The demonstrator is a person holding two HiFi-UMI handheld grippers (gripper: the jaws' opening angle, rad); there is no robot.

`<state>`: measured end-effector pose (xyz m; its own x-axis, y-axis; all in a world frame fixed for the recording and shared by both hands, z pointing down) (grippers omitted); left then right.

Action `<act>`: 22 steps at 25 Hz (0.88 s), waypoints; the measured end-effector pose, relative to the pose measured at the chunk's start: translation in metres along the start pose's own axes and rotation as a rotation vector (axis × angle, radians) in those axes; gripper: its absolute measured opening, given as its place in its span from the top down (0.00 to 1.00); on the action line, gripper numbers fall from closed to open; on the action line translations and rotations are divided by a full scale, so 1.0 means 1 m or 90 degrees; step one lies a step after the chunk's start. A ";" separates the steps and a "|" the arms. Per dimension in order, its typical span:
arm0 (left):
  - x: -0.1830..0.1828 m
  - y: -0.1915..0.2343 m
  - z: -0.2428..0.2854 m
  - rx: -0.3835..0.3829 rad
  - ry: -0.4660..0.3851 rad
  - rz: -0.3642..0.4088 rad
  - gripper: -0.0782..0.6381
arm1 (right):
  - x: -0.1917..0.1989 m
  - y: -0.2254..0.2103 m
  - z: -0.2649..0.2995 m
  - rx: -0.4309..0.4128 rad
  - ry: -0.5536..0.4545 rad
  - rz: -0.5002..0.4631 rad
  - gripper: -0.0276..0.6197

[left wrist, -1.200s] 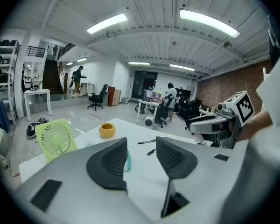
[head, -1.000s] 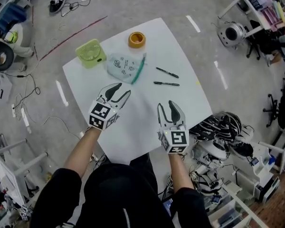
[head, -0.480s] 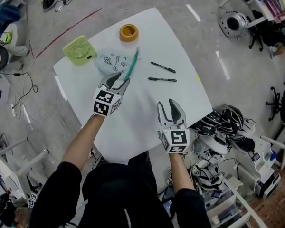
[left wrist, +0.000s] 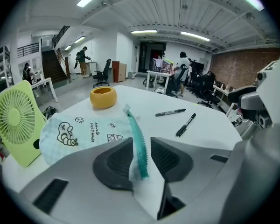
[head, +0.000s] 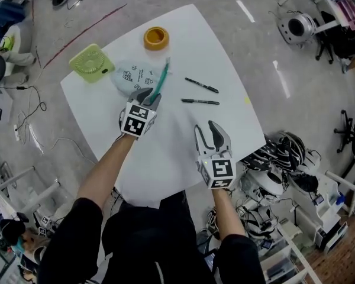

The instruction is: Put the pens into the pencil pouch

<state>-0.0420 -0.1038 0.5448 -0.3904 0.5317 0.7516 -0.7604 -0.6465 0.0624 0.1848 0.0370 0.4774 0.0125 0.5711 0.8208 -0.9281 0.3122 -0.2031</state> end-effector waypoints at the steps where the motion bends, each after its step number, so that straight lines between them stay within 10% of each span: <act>1: 0.001 0.000 0.003 -0.007 0.006 0.006 0.71 | 0.000 -0.004 0.005 -0.003 0.004 -0.002 0.69; 22: -0.006 0.004 -0.024 -0.019 -0.058 -0.036 0.82 | -0.003 -0.059 0.059 -0.059 0.107 -0.154 0.68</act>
<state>-0.0551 -0.0964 0.5251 -0.2991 0.5142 0.8039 -0.7952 -0.6000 0.0879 0.2174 -0.0278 0.5186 0.2970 0.5875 0.7527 -0.8533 0.5171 -0.0669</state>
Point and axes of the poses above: the fingertips, and each gripper's own axes: z forward along the fingers, y to its left, x out of its underside, the point moved 9 cm from there along -z, backward along the fingers, and after that the axes turned 3 degrees about z, right-handed, at the moved point
